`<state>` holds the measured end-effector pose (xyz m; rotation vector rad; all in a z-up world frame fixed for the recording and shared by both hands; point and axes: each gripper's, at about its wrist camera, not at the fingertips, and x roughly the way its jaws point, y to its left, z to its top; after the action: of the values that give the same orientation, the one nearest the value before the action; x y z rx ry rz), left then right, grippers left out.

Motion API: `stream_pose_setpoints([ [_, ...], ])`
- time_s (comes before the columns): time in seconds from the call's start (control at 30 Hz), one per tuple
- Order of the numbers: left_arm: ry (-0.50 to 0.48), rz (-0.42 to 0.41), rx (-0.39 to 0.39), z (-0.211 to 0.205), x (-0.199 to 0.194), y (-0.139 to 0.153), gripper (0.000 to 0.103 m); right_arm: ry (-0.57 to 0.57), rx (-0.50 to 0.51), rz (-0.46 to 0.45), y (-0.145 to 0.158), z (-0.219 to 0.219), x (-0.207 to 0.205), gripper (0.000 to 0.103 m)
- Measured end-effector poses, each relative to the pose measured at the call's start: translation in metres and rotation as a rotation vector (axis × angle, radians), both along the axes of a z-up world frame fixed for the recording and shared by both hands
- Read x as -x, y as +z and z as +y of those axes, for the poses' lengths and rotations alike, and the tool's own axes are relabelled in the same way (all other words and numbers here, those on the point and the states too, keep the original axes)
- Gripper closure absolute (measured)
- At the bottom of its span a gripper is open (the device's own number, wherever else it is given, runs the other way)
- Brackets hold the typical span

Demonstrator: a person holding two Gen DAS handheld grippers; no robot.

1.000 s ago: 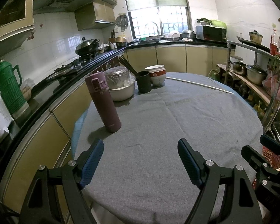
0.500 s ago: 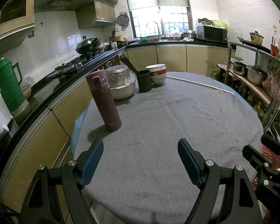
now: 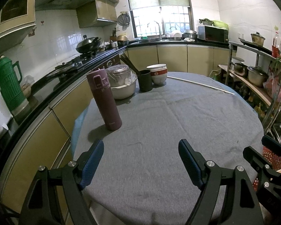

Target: Collect trash

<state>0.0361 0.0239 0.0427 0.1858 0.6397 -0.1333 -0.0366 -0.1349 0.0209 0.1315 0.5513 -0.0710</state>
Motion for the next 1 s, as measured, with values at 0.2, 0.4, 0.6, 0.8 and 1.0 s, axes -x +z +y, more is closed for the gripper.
stream_pose_setpoints([
  [0.2,-0.001,0.001,0.001,0.001,0.0,-0.001,0.021,0.001,0.001,0.001,-0.001,0.0,0.0,0.036],
  [0.4,0.002,0.008,0.006,0.001,0.0,-0.003,0.021,0.003,0.004,0.003,-0.001,0.001,0.0,0.036],
  [0.6,0.002,0.011,0.007,0.002,-0.002,-0.003,0.021,0.004,0.005,0.003,-0.001,0.002,0.0,0.036],
  [0.8,0.003,0.016,0.01,0.002,-0.004,-0.004,0.021,0.002,0.01,0.005,-0.002,0.002,-0.001,0.036],
  [1.0,0.004,0.029,0.006,0.001,-0.012,-0.008,0.021,0.001,0.005,0.015,-0.003,-0.002,-0.006,0.036],
])
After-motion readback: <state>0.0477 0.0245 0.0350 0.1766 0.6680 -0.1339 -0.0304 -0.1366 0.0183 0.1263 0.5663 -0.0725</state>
